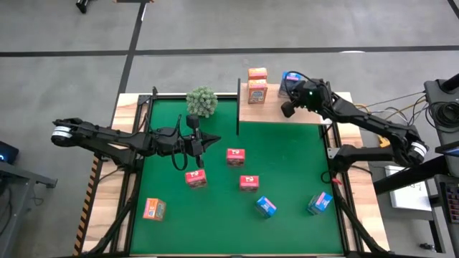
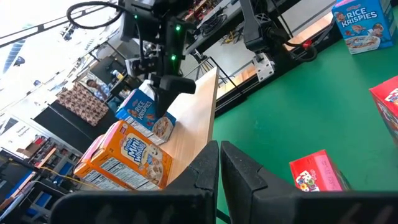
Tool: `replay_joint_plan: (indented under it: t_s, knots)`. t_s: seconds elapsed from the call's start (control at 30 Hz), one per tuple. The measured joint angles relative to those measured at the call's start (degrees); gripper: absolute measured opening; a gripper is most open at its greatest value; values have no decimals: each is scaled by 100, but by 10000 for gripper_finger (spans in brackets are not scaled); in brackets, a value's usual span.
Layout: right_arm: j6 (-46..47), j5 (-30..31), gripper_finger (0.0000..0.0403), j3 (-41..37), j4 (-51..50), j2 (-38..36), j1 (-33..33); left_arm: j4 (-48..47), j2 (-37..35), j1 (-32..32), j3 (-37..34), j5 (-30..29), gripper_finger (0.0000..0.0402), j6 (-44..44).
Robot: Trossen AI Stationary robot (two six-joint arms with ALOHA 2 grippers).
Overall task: Stack cereal on shelf
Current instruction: Put the top left blue cereal box on the shelf
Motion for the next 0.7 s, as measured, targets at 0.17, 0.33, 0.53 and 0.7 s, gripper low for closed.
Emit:
replay_joint_plan:
  t_s: [0.17, 0.33, 0.53, 0.7]
  knots:
    - [-80, -4, 12, 0, -1, 14, -92, 0, 0, 0, 0, 0, 0, 0]
    - [-32, -72, 12, 0, -21, 14, -87, 0, 0, 0, 0, 0, 0, -1]
    - [103, -365, 12, -2, -5, 32, -86, 0, 0, -2, 0, 0, 0, 0]
    - [-2, -274, 12, -2, 37, 78, -105, 0, 0, 0, 0, 0, 0, 0]
